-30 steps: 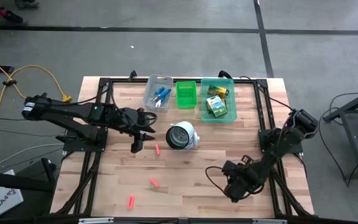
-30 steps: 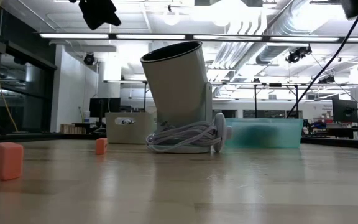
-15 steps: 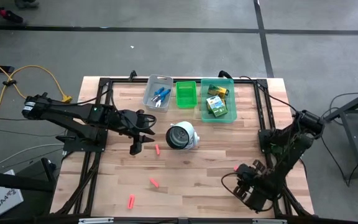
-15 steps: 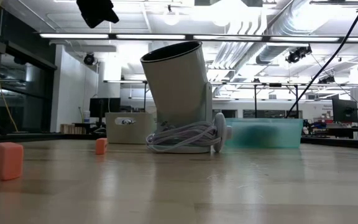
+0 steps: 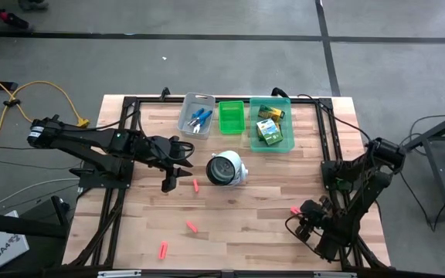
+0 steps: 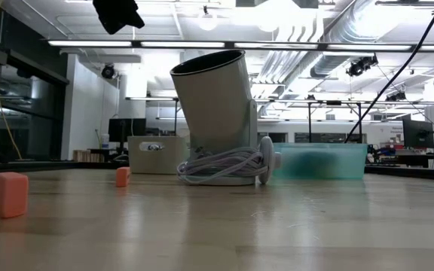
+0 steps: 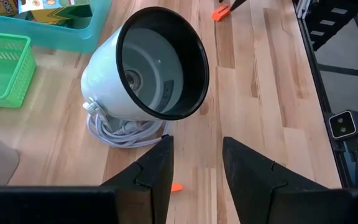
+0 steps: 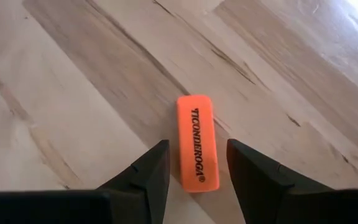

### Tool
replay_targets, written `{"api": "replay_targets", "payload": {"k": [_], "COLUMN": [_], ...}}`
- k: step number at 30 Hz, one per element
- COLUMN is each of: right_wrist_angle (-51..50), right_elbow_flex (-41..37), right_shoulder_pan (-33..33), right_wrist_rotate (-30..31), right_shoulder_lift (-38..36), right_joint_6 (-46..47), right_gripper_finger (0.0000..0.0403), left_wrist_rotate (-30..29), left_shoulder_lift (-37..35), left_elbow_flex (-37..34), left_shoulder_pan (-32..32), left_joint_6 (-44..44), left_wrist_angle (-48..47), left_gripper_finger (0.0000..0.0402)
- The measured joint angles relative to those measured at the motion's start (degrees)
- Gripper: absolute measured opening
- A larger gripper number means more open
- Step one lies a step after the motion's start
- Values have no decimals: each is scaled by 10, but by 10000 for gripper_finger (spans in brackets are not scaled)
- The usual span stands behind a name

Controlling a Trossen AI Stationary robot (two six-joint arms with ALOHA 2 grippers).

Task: Pick & Place School Supplies
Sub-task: Put the orange eraser into the green bin

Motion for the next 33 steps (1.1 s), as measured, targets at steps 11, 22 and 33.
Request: {"api": "replay_targets", "payload": {"k": [11, 22, 33], "right_wrist_angle": [43, 73, 75], "right_elbow_flex": [-19, -42, -46], "right_shoulder_pan": [0, 0, -1], "right_wrist_rotate": [2, -1, -15], "right_shoulder_lift": [0, 0, 0], "right_joint_6": [0, 0, 0], "right_gripper_finger": [148, 148, 141], "left_wrist_rotate": [0, 0, 0], "left_shoulder_lift": [0, 0, 0], "left_elbow_flex": [0, 0, 0], "left_shoulder_pan": [0, 0, 0], "left_joint_6": [-1, -1, -10], "left_wrist_angle": [0, 0, 0], "left_gripper_finger": [134, 134, 134]}}
